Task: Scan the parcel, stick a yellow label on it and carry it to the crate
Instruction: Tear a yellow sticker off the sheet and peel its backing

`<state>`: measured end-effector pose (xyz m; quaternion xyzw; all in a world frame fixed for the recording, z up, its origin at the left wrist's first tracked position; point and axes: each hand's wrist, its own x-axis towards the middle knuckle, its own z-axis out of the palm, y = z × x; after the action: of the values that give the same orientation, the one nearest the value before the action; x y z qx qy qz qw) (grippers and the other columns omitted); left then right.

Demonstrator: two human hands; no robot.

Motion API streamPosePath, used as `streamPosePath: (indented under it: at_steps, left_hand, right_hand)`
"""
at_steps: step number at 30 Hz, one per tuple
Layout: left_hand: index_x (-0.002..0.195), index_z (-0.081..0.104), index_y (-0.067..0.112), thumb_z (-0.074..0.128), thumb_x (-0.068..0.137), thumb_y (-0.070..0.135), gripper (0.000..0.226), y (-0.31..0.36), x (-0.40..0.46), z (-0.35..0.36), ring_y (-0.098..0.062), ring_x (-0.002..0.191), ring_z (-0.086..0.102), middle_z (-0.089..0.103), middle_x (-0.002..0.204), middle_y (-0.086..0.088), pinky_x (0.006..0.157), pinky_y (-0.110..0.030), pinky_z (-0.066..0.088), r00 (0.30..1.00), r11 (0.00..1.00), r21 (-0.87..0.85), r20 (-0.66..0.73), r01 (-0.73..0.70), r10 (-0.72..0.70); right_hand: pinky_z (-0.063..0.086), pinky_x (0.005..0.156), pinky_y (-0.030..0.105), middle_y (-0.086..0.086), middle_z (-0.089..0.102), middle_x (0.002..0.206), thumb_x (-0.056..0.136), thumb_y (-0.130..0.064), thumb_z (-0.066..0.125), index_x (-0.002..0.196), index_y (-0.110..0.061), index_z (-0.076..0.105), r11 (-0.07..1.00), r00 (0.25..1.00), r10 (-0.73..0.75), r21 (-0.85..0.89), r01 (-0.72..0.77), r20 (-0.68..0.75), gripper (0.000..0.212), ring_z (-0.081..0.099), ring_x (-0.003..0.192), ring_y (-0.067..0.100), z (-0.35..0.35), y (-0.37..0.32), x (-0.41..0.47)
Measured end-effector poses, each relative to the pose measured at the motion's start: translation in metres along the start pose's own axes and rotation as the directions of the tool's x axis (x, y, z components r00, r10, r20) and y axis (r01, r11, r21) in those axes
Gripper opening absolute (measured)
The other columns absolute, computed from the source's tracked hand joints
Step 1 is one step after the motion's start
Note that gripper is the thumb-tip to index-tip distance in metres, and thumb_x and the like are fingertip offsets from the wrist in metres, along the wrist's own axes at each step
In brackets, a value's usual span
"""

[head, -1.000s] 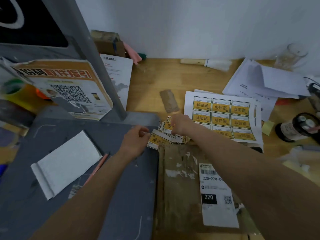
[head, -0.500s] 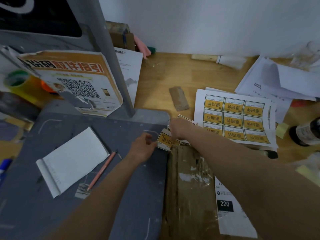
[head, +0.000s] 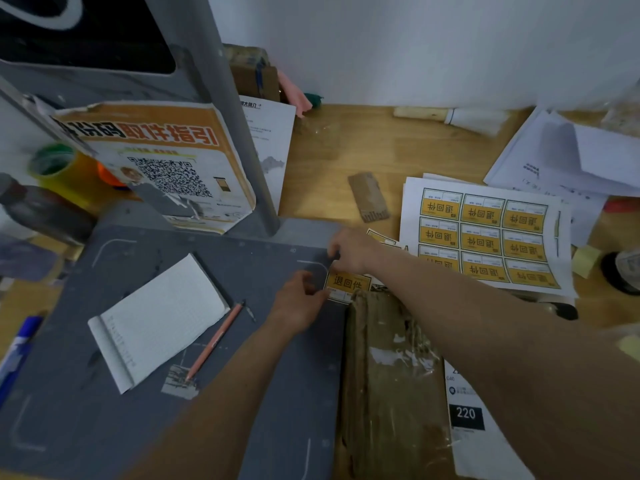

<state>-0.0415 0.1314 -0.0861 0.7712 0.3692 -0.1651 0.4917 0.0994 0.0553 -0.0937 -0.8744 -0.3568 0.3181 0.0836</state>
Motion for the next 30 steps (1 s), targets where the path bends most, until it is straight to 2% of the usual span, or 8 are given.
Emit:
streamPosePath:
  at_steps: [3, 6, 10, 13, 16, 20, 24, 30]
  left_hand:
    - [0.134, 0.044, 0.010, 0.062, 0.088, 0.027, 0.052, -0.005, -0.002, -0.001, -0.029, 0.109, 0.061, 0.060, 0.125, -0.010, 0.097, -0.039, 0.047, 1.000, 1.000, -0.006, 0.000, 0.011, -0.011]
    - [0.128, 0.050, 0.010, 0.063, 0.087, 0.023, 0.045, -0.003, -0.006, -0.004, -0.025, 0.104, 0.062, 0.063, 0.120, -0.007, 0.095, -0.039, 0.049, 0.998, 0.999, -0.048, -0.068, 0.001, -0.004]
    - [0.120, 0.055, 0.011, 0.060, 0.089, 0.029, 0.036, 0.025, -0.018, -0.009, -0.018, 0.097, 0.060, 0.063, 0.109, -0.001, 0.093, -0.039, 0.050, 0.979, 0.969, -0.229, -0.201, -0.088, 0.041]
    - [0.111, 0.060, 0.012, 0.058, 0.090, 0.037, 0.033, 0.053, -0.034, -0.011, -0.017, 0.095, 0.065, 0.069, 0.106, -0.004, 0.089, -0.040, 0.054, 0.972, 0.893, -0.407, -0.208, -0.189, 0.111]
    - [0.101, 0.065, 0.014, 0.068, 0.085, 0.024, 0.020, 0.077, -0.058, -0.007, -0.012, 0.083, 0.069, 0.072, 0.095, -0.002, 0.074, -0.028, 0.058, 0.962, 0.839, -0.473, -0.169, -0.271, 0.215]
    - [0.099, 0.068, 0.009, 0.073, 0.079, 0.009, 0.021, 0.096, -0.091, 0.008, -0.006, 0.069, 0.070, 0.073, 0.092, -0.005, 0.058, -0.017, 0.054, 0.951, 0.793, -0.525, -0.155, -0.309, 0.268]
    - [0.099, 0.068, 0.004, 0.072, 0.080, 0.008, 0.020, 0.108, -0.118, 0.028, -0.021, 0.080, 0.073, 0.075, 0.094, -0.012, 0.070, -0.029, 0.059, 0.958, 0.723, -0.629, -0.182, -0.287, 0.222]
    - [0.095, 0.071, 0.004, 0.068, 0.083, 0.006, 0.012, 0.121, -0.153, 0.061, -0.027, 0.087, 0.073, 0.076, 0.093, -0.014, 0.079, -0.034, 0.059, 0.974, 0.596, -0.770, -0.192, -0.226, 0.120]
  right_hand:
    - [0.051, 0.080, 0.033, 0.003, 0.067, 0.090, 0.081, -0.017, 0.068, 0.064, -0.020, 0.060, 0.995, 1.000, 0.007, 0.095, -0.009, 0.022, 0.019, 0.062, 0.087, 0.018, 0.000, -0.001, -0.001]
    - [0.045, 0.065, 0.025, 0.002, 0.063, 0.080, 0.077, -0.016, 0.074, 0.077, -0.011, 0.068, 0.923, 0.996, 0.080, 0.380, -0.056, -0.045, 0.008, 0.058, 0.078, 0.015, -0.010, 0.000, -0.011]
    - [0.044, 0.042, 0.017, 0.003, 0.057, 0.064, 0.078, -0.011, 0.074, 0.090, 0.001, 0.068, 0.636, 0.951, 0.276, 0.768, -0.075, -0.136, 0.018, 0.051, 0.050, 0.014, -0.039, -0.002, -0.046]
    - [0.052, 0.053, 0.024, 0.016, 0.065, 0.073, 0.077, -0.011, 0.074, 0.085, -0.001, 0.069, 0.394, 0.920, 0.355, 0.919, 0.015, -0.167, 0.014, 0.056, 0.054, 0.022, -0.054, -0.002, -0.081]
    - [0.056, 0.061, 0.032, 0.020, 0.070, 0.083, 0.078, -0.009, 0.073, 0.075, -0.007, 0.068, 0.220, 0.892, 0.405, 0.969, 0.117, -0.199, 0.006, 0.063, 0.068, 0.031, -0.061, 0.001, -0.119]
    - [0.054, 0.053, 0.024, 0.013, 0.073, 0.079, 0.084, -0.008, 0.066, 0.081, -0.003, 0.066, 0.093, 0.881, 0.421, 0.977, 0.194, -0.215, 0.006, 0.068, 0.064, 0.021, -0.063, 0.013, -0.171]
    - [0.056, 0.055, 0.025, 0.011, 0.075, 0.081, 0.089, -0.009, 0.060, 0.089, 0.000, 0.065, 0.034, 0.882, 0.406, 0.969, 0.245, -0.237, 0.010, 0.070, 0.068, 0.021, -0.060, 0.032, -0.211]
    - [0.057, 0.057, 0.026, 0.008, 0.076, 0.080, 0.087, -0.007, 0.061, 0.074, -0.009, 0.061, 0.001, 0.893, 0.367, 0.960, 0.280, -0.260, 0.013, 0.070, 0.068, 0.019, -0.061, 0.061, -0.258]
